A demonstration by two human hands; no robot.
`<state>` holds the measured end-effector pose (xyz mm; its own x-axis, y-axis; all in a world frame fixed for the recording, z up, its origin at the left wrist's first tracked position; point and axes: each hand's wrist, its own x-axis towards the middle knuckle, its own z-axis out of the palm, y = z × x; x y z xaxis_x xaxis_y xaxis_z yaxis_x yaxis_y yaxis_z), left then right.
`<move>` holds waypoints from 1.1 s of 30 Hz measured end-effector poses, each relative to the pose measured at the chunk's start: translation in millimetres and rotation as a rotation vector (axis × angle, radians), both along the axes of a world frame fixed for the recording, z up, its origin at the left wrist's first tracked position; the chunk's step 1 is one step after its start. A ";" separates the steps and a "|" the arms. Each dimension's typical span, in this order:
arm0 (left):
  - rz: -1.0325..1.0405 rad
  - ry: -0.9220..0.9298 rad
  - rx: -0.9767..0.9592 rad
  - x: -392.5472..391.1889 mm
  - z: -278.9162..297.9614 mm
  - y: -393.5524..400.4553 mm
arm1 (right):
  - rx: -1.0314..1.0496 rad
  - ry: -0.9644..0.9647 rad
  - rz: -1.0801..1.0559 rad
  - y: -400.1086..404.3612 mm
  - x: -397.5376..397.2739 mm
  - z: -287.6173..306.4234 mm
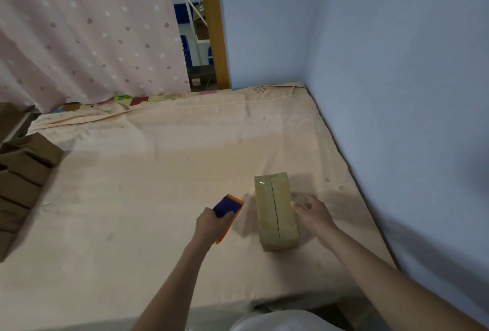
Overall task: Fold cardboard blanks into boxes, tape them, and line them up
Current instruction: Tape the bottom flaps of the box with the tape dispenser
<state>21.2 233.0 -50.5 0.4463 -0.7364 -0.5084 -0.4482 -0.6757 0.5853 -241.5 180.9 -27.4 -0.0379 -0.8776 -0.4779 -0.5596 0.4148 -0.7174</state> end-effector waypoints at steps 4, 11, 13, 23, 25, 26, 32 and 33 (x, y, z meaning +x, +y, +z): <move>-0.154 -0.038 -0.047 9.9 35.6 11.9 | -0.116 0.073 0.040 -3.0 8.9 18.0; -0.359 0.015 -0.179 19.7 88.1 26.8 | -0.222 -0.063 0.039 -1.6 41.9 48.0; -0.413 0.051 -0.186 21.4 97.5 29.2 | -0.034 -0.271 -0.013 -4.2 49.9 47.3; -0.553 0.094 -0.219 18.9 121.9 32.8 | 0.423 -0.854 -0.147 9.8 41.0 63.7; -0.563 0.108 -0.232 18.8 122.5 32.0 | 0.430 -0.874 -0.149 11.0 39.0 63.4; -0.570 0.114 -0.236 19.2 122.0 31.2 | 0.428 -0.864 -0.134 11.5 38.0 63.2; -0.639 0.087 -0.306 19.4 120.6 26.5 | 0.501 -0.777 -0.166 10.8 34.1 58.7; -0.645 0.084 -0.355 19.9 120.3 26.0 | 0.505 -0.769 -0.183 10.6 34.4 57.8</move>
<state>41.1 259.0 69.7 -0.1605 -0.9658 -0.2038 -0.6363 -0.0566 0.7694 -207.1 191.5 30.4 0.3297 -0.5710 -0.7518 0.0981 0.8127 -0.5743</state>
